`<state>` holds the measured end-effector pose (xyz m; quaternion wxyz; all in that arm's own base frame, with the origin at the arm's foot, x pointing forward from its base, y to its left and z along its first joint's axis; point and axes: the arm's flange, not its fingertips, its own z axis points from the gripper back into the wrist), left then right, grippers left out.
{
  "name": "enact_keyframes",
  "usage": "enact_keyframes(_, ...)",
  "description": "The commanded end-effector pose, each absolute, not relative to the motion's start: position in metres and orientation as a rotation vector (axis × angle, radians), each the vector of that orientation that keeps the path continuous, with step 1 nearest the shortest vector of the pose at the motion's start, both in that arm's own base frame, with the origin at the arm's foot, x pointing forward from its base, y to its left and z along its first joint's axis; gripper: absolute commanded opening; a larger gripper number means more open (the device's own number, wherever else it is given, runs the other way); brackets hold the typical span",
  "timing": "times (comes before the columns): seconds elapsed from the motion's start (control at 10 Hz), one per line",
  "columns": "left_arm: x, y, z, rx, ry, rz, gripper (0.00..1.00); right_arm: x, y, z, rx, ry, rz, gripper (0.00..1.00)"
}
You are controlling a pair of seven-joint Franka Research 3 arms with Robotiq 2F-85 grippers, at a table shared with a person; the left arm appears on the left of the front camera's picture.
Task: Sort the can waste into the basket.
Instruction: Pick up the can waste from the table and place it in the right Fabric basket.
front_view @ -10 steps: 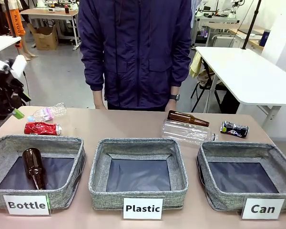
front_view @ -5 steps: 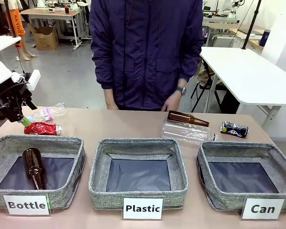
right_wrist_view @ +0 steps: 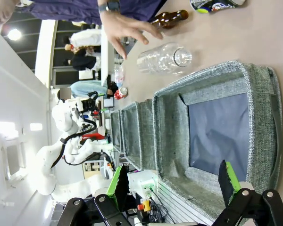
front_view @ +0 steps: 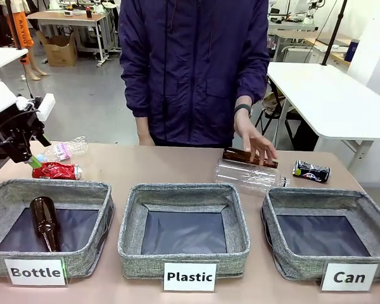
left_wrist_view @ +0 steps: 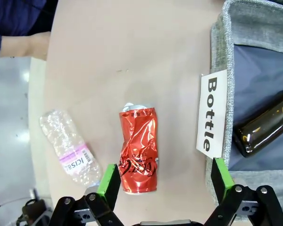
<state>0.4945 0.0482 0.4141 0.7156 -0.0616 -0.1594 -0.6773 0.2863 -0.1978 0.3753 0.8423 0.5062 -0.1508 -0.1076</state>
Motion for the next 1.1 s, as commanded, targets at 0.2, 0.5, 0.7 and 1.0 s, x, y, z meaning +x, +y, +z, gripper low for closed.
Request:
enact_keyframes(0.2,0.519,0.042,0.397,-0.132,-0.294,-1.504,1.00,0.286,-0.199,0.377,1.078,-0.334,-0.218,1.00)
enact_keyframes(0.5,0.539,0.037,0.376,-0.106,-0.243,-1.494,1.00,0.286,-0.199,0.377,1.078,-0.334,-0.218,1.00)
enact_keyframes(0.7,0.554,0.032,0.354,-0.086,-0.189,-1.474,1.00,0.286,-0.199,0.377,1.078,-0.334,-0.218,1.00)
enact_keyframes(1.0,0.558,0.032,0.348,-0.068,-0.176,-1.463,1.00,0.286,-0.199,0.377,1.078,-0.334,-0.218,1.00)
